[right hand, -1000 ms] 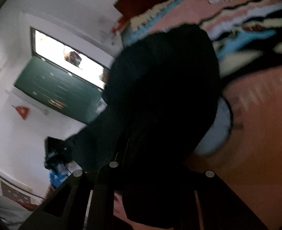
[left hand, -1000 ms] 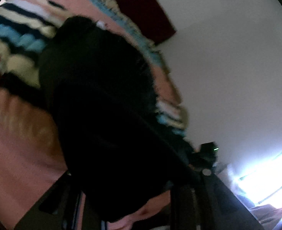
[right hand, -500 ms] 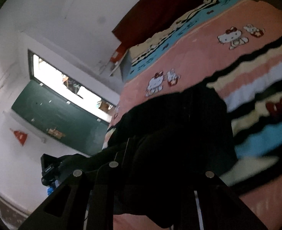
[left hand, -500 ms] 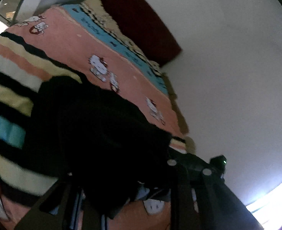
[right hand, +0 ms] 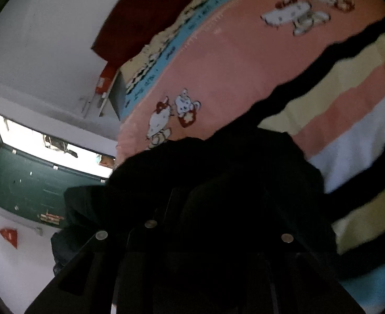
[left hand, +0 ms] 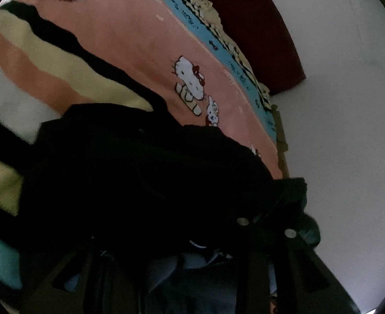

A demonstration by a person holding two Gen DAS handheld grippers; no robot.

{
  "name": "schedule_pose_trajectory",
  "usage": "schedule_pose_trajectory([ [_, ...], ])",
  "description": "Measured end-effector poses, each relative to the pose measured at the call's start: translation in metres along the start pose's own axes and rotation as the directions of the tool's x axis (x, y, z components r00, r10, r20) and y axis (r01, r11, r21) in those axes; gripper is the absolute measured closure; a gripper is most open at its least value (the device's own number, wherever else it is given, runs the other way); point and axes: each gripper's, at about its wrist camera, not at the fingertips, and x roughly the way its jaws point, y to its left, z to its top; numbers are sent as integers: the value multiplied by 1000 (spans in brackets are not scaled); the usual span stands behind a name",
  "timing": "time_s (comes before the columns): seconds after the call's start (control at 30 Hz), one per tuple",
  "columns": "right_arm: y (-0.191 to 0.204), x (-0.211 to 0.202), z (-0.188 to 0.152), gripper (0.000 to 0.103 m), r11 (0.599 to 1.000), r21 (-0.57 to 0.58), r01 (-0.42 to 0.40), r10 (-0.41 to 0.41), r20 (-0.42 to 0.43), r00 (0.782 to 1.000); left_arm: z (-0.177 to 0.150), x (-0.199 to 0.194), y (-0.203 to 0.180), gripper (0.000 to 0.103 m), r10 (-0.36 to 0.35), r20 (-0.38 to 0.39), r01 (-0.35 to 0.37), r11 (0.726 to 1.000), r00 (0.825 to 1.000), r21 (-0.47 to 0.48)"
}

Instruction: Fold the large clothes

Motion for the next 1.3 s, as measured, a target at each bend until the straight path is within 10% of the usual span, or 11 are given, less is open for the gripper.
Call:
schedule_pose_trajectory([
  [0.3, 3, 7, 7, 72, 999, -11, -33, 33, 56, 998, 3, -15, 6, 62, -131, 63, 135, 988, 989, -73],
  [0.53, 22, -36, 7, 30, 997, -45, -58, 64, 137, 989, 11, -80, -12, 46, -207, 194, 228, 969, 959, -97],
  [0.77, 66, -77, -13, 28, 978, -204, 29, 10, 189, 982, -17, -114, -64, 46, 12, 191, -37, 991, 982, 127],
  [1.07, 122, -40, -53, 27, 816, -495, 298, -223, 207, 953, -59, -18, -127, 46, 286, 158, -327, 834, 945, 445],
  [1.3, 112, -48, -29, 28, 808, -429, 403, -259, 356, 898, -44, 51, -130, 46, 336, 145, -364, 809, 931, 461],
])
